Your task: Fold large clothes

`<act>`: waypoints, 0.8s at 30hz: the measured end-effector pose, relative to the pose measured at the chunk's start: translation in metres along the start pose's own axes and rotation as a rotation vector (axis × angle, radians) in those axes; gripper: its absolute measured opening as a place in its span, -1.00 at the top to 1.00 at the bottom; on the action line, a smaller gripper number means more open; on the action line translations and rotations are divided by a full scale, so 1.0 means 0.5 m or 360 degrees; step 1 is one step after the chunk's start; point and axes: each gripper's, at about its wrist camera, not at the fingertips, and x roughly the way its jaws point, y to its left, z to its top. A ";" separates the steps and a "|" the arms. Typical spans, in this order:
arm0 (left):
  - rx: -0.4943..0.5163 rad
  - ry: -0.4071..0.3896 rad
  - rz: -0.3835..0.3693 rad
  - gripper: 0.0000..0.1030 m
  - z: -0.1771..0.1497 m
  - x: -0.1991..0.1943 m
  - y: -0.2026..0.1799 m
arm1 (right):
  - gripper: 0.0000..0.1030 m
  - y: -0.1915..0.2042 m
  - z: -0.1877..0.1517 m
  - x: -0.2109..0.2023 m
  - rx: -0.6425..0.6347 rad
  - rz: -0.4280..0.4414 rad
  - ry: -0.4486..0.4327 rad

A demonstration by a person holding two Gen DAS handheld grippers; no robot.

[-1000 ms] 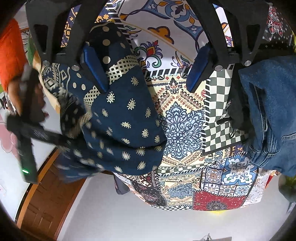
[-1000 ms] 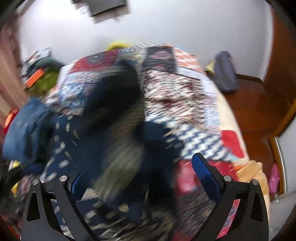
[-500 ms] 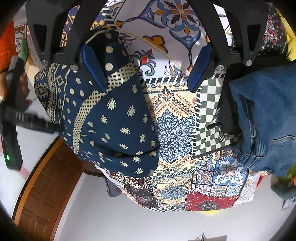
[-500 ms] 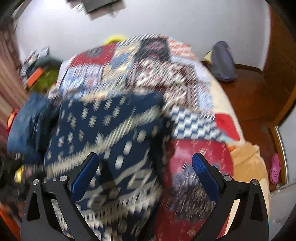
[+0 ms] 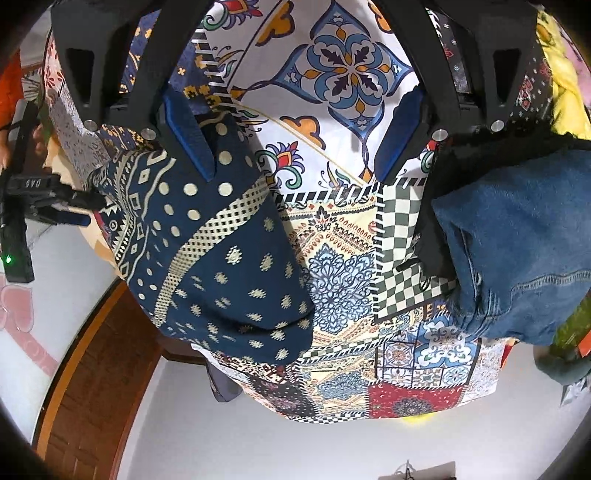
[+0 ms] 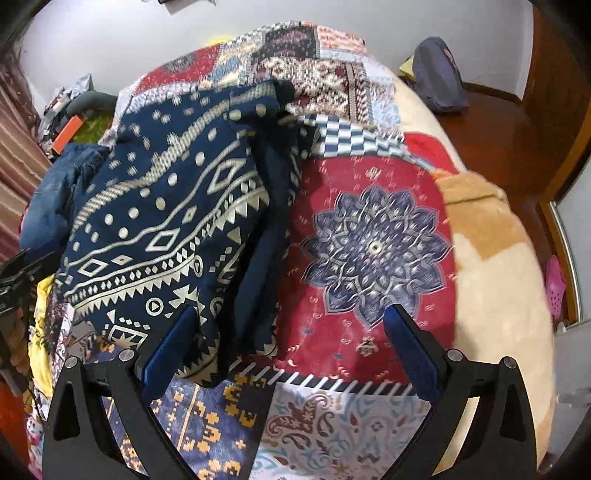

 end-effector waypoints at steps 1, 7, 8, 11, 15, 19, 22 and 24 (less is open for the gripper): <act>0.0002 0.0000 -0.0009 -0.72 0.005 0.000 -0.002 | -0.94 -0.001 0.005 -0.010 0.0004 0.0004 -0.0020; -0.0145 0.0059 -0.0234 -0.72 0.053 0.038 0.003 | -0.95 -0.008 0.060 0.001 0.0109 0.0181 -0.0094; -0.0193 0.0088 -0.0305 -0.72 0.061 0.054 0.008 | -0.94 -0.008 0.071 0.015 0.0129 0.0237 -0.0090; -0.0339 0.0185 -0.0459 -0.72 0.077 0.109 0.025 | -0.94 -0.012 0.091 0.064 0.0200 0.0340 -0.0042; -0.0505 0.0318 -0.0693 -0.72 0.081 0.180 0.044 | -0.94 -0.028 0.102 0.129 0.0291 0.0450 0.0065; -0.0582 0.0367 -0.0808 -0.81 0.082 0.218 0.051 | -0.95 -0.041 0.112 0.185 0.0352 0.0626 0.0150; -0.0600 0.0368 -0.0855 -0.84 0.083 0.234 0.048 | -0.99 -0.042 0.123 0.201 0.0345 0.0721 0.0147; -0.0601 0.0357 -0.0865 -0.84 0.086 0.238 0.044 | -0.99 -0.041 0.133 0.209 0.0342 0.0755 0.0158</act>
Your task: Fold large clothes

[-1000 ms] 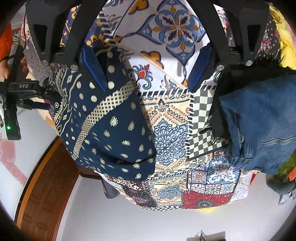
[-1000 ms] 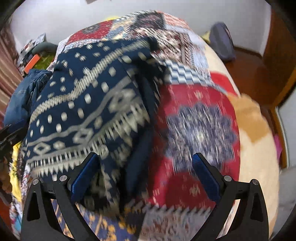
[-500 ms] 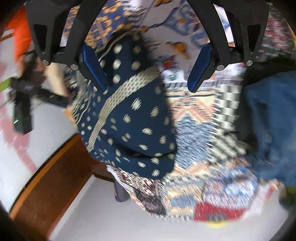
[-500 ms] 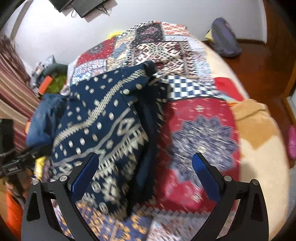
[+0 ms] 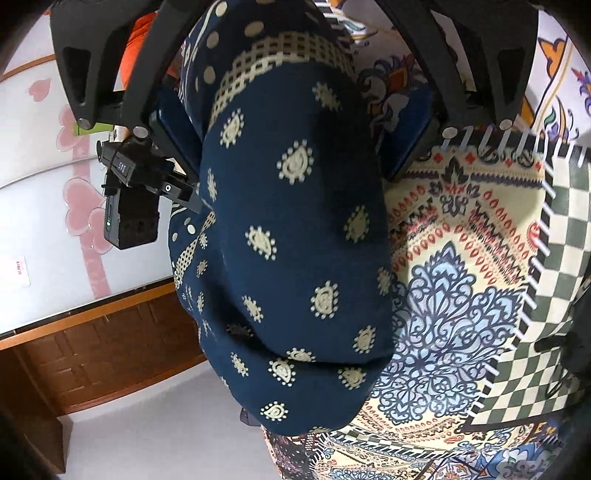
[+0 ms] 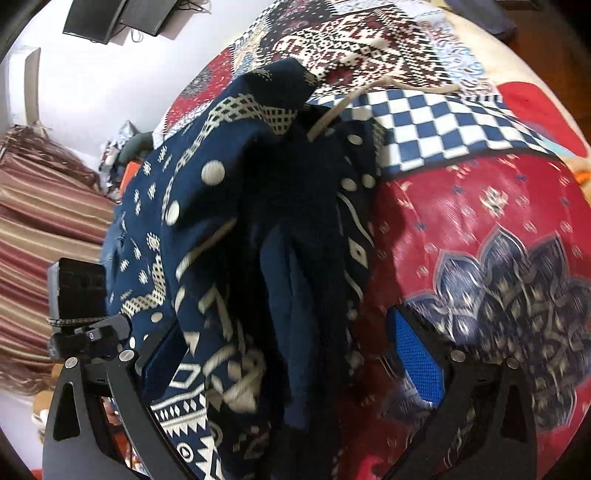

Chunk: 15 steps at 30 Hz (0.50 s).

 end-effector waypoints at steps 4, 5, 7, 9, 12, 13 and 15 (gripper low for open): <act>0.0009 -0.0015 -0.0005 -0.72 0.005 0.007 -0.012 | -0.84 0.009 0.010 0.018 0.0025 0.0063 0.0019; 0.0015 -0.0010 -0.0013 -0.67 0.006 0.005 -0.016 | -0.54 0.014 0.011 0.021 0.0033 0.0109 0.0033; 0.0025 -0.0014 -0.0006 -0.49 0.010 0.001 -0.024 | -0.36 0.019 0.009 0.017 0.0069 0.0119 0.0048; 0.0046 -0.0020 0.0017 -0.35 0.018 0.000 -0.042 | 0.01 0.032 0.006 0.010 0.0068 0.0113 0.0040; 0.0090 -0.0043 0.0034 -0.23 0.012 -0.034 -0.067 | 0.26 0.062 -0.005 -0.011 0.0076 0.0111 0.0037; 0.0102 -0.0051 0.0029 -0.19 0.011 -0.045 -0.075 | 0.28 0.077 -0.009 -0.018 0.0066 0.0092 0.0041; 0.0124 -0.0081 0.0013 -0.15 0.007 -0.076 -0.094 | 0.33 0.113 -0.014 -0.027 0.0023 0.0050 0.0040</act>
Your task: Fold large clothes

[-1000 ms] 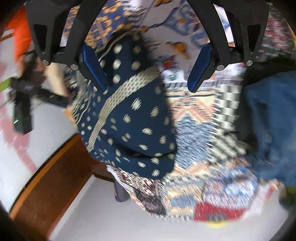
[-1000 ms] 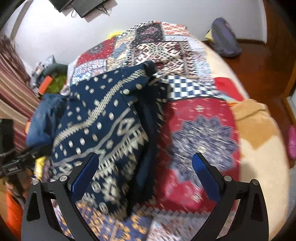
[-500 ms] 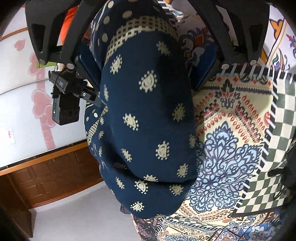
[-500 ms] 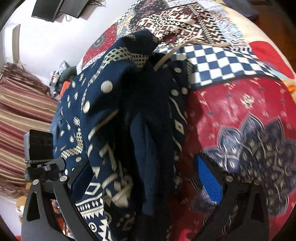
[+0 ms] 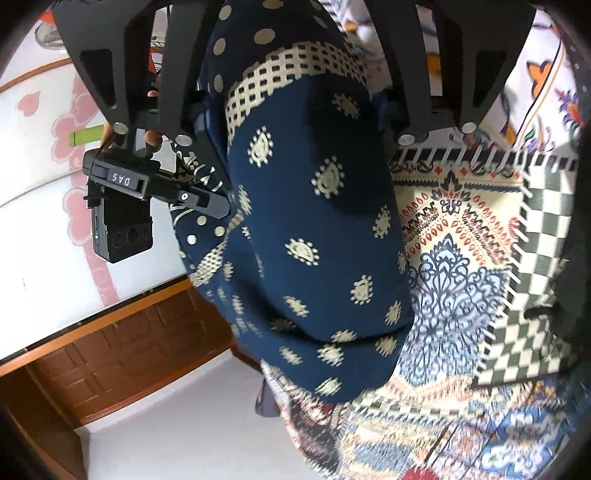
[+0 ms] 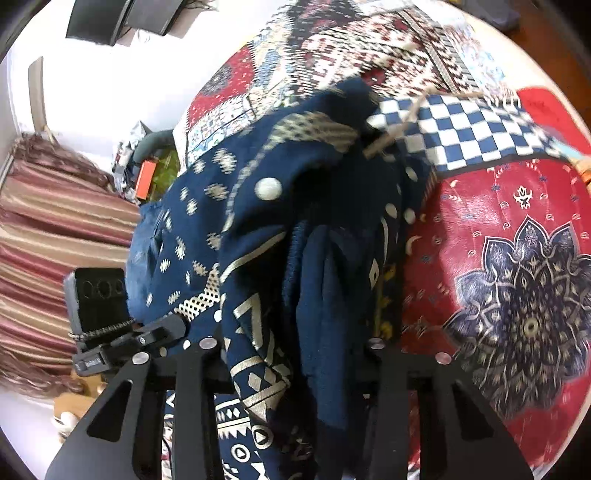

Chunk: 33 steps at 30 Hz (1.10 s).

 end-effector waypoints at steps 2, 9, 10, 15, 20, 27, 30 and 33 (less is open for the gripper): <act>0.0023 -0.0040 -0.0008 -0.13 -0.001 -0.036 -0.009 | 0.34 0.037 -0.002 -0.007 -0.0038 -0.0030 -0.0012; 0.0141 -0.0260 -0.0015 -0.12 -0.002 -0.234 -0.028 | 0.35 0.184 0.020 -0.037 -0.0225 0.0006 -0.0101; 0.0151 -0.0288 -0.0008 -0.12 0.000 -0.258 -0.021 | 0.35 0.216 0.026 -0.035 -0.0262 0.0018 -0.0114; 0.0207 -0.0477 0.0087 -0.12 0.021 -0.425 0.006 | 0.35 0.361 0.057 0.016 -0.0436 0.0118 -0.0150; 0.0171 -0.0616 0.0198 -0.12 0.048 -0.572 0.085 | 0.35 0.500 0.096 0.131 -0.0581 0.0196 -0.0122; 0.0035 -0.0660 0.0305 -0.12 0.093 -0.650 0.243 | 0.35 0.584 0.151 0.312 -0.0646 0.0242 -0.0029; -0.0078 -0.0621 0.0368 -0.13 0.109 -0.634 0.341 | 0.35 0.581 0.165 0.398 -0.0616 0.0208 0.0039; -0.0218 -0.0573 0.0414 -0.13 0.100 -0.600 0.431 | 0.34 0.556 0.163 0.495 -0.0529 0.0139 0.0161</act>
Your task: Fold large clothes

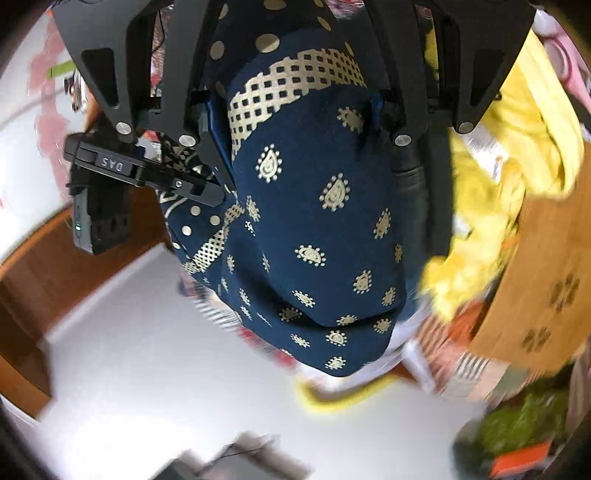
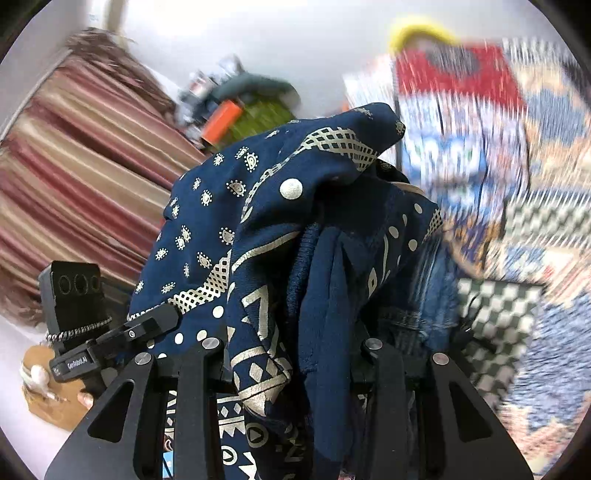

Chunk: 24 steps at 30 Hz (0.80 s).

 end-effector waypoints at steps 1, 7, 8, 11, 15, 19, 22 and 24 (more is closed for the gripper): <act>-0.0048 -0.0003 -0.0012 -0.14 -0.010 0.011 0.023 | 0.32 -0.017 -0.002 0.034 0.0037 -0.0022 0.0032; -0.0026 -0.0052 0.0005 -0.27 -0.023 0.003 0.044 | 0.08 -0.021 -0.009 0.064 -0.0013 -0.0118 0.0060; 0.0024 -0.0064 0.0064 -0.28 -0.022 -0.001 0.033 | 0.02 -0.009 -0.012 0.054 -0.0055 -0.0181 0.0071; 0.0093 -0.0079 0.0175 -0.38 -0.029 -0.013 0.004 | -0.24 0.028 -0.024 0.024 -0.0205 -0.0396 0.0056; 0.0184 -0.0115 0.0259 -0.49 -0.062 -0.037 -0.028 | -0.46 0.049 -0.062 -0.007 -0.0384 -0.0532 0.0020; 0.0228 -0.0200 0.0450 -0.64 -0.105 -0.066 -0.031 | -0.67 0.034 -0.091 -0.018 -0.0367 -0.0571 0.0021; 0.0184 -0.0194 0.0484 -0.64 -0.132 -0.069 -0.012 | -0.73 0.022 -0.116 -0.026 -0.0339 -0.0588 0.0029; 0.0127 -0.0175 0.0462 -0.64 -0.144 -0.071 0.000 | -0.74 0.015 -0.128 -0.035 -0.0299 -0.0573 0.0050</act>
